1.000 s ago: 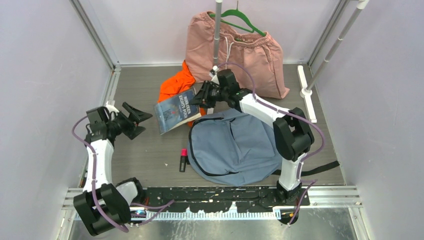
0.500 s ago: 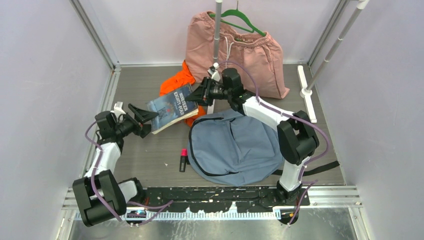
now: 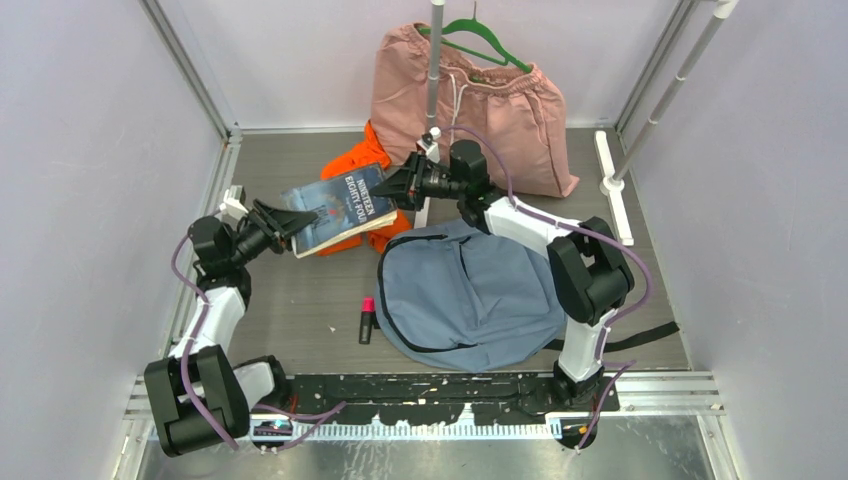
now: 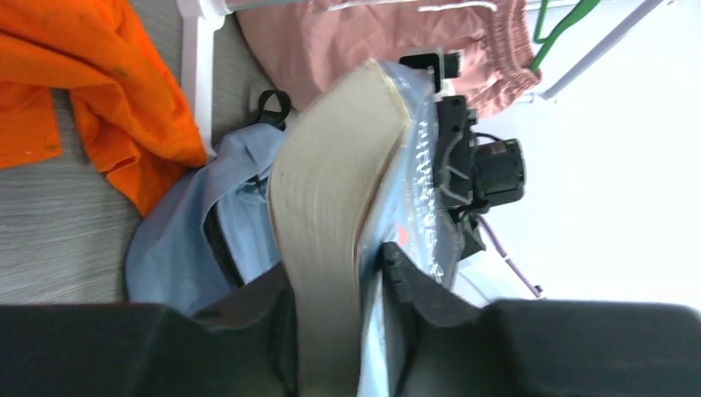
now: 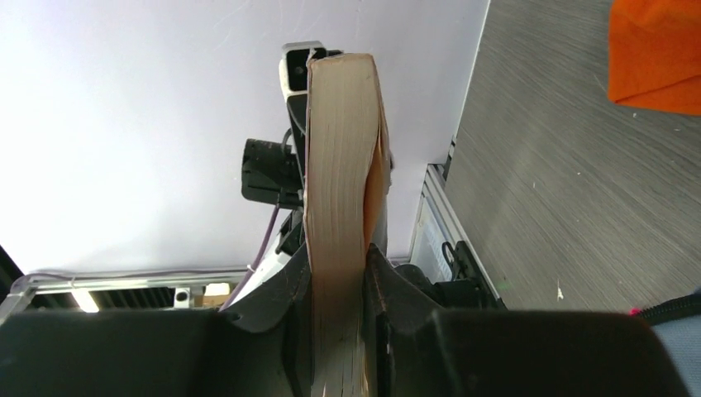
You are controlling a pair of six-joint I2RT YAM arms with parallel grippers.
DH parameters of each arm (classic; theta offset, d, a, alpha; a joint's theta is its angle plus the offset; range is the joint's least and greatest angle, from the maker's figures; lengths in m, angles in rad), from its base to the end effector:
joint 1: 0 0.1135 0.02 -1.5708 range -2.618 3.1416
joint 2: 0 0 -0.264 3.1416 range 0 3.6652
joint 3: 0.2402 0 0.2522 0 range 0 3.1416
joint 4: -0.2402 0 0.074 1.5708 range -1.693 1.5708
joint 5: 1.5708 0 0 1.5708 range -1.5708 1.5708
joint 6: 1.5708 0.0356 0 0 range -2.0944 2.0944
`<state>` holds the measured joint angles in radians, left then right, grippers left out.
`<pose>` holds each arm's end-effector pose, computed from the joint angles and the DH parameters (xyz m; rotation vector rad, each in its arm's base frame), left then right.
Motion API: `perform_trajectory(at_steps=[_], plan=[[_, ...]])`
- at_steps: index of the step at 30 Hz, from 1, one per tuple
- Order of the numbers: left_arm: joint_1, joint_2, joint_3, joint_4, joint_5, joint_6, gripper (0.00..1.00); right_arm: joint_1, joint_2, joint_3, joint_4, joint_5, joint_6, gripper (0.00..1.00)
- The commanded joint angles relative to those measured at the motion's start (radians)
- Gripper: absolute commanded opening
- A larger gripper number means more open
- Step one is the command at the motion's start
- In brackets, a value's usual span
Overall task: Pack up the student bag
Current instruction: Pick up the book from the center of the board.
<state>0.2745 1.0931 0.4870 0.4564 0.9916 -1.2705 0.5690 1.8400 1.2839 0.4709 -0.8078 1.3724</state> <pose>0.2262 0.0327 0.2438 -0.6353 1.8137 -1.5440 0.3469 0.2524 0.2812 0.0592 2.1347 1.9863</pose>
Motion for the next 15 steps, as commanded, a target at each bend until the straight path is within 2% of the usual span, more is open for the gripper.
perform_trajectory(at_steps=[1,3,4,5,7,8,10,12,15], plan=[[-0.008,-0.034,0.042,0.087,0.011,-0.078,0.22,0.010,-0.042,0.033,0.114,-0.065,0.028,0.01],[-0.009,-0.052,0.069,0.037,0.010,-0.064,0.05,0.009,-0.041,0.040,0.076,-0.059,0.006,0.01],[-0.008,-0.061,0.083,0.002,0.009,-0.046,0.01,0.009,-0.044,0.047,0.036,-0.052,-0.021,0.01],[-0.008,-0.074,0.106,-0.044,0.005,-0.024,0.00,0.009,-0.050,0.060,-0.040,-0.037,-0.065,0.06],[-0.009,-0.096,0.137,-0.140,-0.006,0.031,0.00,0.010,-0.072,0.119,-0.322,0.041,-0.242,0.34],[-0.007,-0.108,0.152,-0.188,-0.013,0.057,0.00,0.011,-0.090,0.158,-0.540,0.100,-0.382,0.47],[-0.004,-0.129,0.192,-0.275,-0.019,0.106,0.00,0.010,-0.134,0.214,-0.764,0.231,-0.535,0.65],[0.010,-0.150,0.243,-0.383,-0.022,0.165,0.00,0.009,-0.178,0.243,-0.923,0.371,-0.645,0.74],[0.062,-0.151,0.327,-0.560,-0.024,0.223,0.00,0.019,-0.268,0.206,-1.050,0.584,-0.747,0.78]])
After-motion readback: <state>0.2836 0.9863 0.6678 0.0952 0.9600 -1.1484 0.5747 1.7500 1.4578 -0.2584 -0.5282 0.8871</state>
